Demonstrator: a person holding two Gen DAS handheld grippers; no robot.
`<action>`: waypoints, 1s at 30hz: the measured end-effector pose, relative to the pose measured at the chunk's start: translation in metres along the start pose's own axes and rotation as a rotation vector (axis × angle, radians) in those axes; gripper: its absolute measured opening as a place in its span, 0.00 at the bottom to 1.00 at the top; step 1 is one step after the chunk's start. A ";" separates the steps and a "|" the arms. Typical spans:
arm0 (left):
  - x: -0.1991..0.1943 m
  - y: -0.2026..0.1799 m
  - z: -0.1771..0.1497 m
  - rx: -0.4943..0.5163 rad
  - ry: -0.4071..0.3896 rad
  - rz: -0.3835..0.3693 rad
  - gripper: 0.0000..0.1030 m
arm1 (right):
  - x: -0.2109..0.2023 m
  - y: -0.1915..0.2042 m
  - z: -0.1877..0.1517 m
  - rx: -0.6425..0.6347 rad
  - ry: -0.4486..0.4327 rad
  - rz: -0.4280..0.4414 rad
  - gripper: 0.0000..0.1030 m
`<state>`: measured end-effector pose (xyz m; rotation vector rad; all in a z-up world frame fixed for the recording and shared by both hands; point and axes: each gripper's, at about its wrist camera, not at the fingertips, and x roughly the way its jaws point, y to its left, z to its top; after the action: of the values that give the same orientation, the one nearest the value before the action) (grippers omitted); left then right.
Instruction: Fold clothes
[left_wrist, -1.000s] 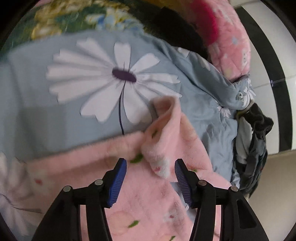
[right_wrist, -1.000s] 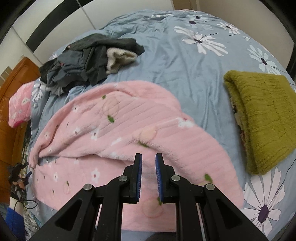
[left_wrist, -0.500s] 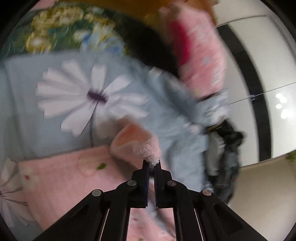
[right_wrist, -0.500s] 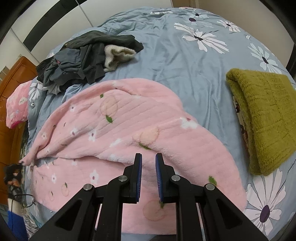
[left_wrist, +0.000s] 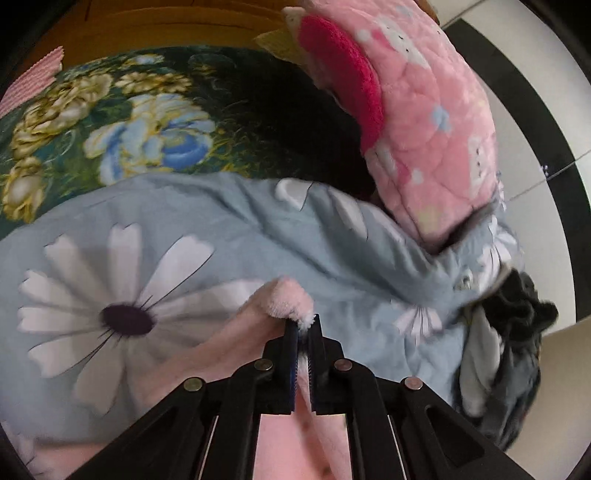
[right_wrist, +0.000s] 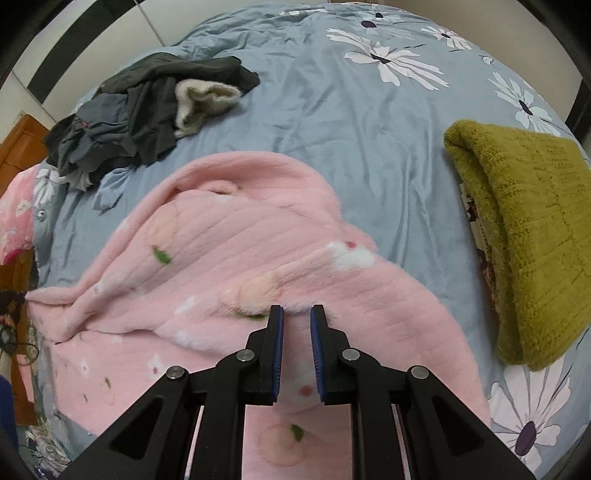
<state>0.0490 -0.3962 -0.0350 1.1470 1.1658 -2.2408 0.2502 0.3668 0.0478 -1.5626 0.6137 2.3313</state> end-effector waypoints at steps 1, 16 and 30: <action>0.005 -0.001 0.001 0.005 0.006 0.001 0.05 | 0.001 -0.002 0.001 0.003 0.000 -0.011 0.14; 0.023 0.006 -0.001 0.067 0.006 0.034 0.05 | 0.010 0.013 0.087 -0.171 -0.079 0.037 0.46; -0.003 -0.022 0.004 0.131 -0.078 0.002 0.04 | 0.079 0.050 0.115 -0.476 0.077 0.050 0.04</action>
<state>0.0352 -0.3864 -0.0207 1.0979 1.0002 -2.3678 0.1051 0.3781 0.0227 -1.8523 0.1099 2.5961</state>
